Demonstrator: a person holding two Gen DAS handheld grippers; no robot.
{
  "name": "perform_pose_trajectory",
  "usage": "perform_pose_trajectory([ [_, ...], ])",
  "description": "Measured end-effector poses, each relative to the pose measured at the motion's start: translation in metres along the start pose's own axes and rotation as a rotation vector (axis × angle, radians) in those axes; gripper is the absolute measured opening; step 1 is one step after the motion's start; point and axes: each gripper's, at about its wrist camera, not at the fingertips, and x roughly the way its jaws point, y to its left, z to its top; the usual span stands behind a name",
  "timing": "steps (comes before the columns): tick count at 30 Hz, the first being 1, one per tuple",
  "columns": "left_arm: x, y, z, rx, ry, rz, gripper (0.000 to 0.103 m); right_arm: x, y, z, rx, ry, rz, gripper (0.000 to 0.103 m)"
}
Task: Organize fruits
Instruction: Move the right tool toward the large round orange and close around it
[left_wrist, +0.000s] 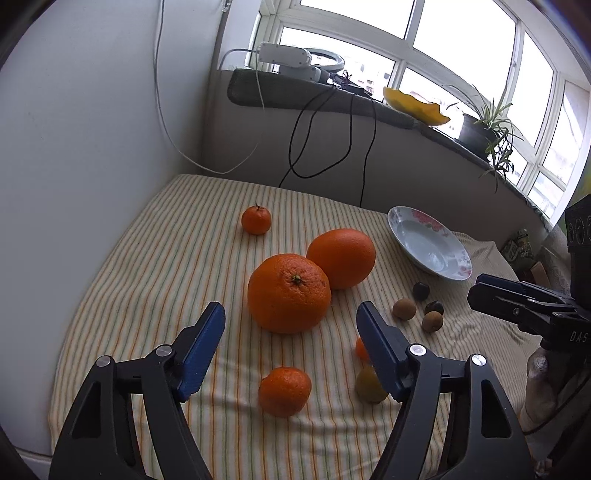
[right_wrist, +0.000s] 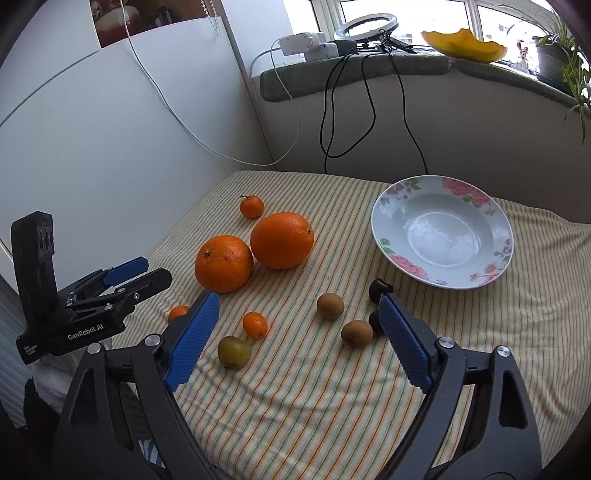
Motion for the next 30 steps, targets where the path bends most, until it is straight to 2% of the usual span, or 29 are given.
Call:
perform_pose_trajectory([
  [4,0.014,0.006,0.001,-0.009,0.043,-0.032,0.067,0.028,0.011,0.008,0.008,0.061,0.055,0.081],
  [10,0.028,0.005,0.004,0.009,0.077,-0.057,0.067,0.066,0.019,0.019,0.067,0.149,0.133,0.079],
  [14,0.036,0.011,0.006,0.005,0.096,-0.065,0.067,0.088,0.023,0.026,0.117,0.209,0.191,0.073],
  [21,0.046,0.013,0.008,0.004,0.118,-0.089,0.067,0.119,0.025,0.037,0.191,0.270,0.237,0.072],
  [30,0.058,0.017,0.009,-0.007,0.153,-0.109,0.067,0.158,0.025,0.042,0.249,0.318,0.255,0.068],
])
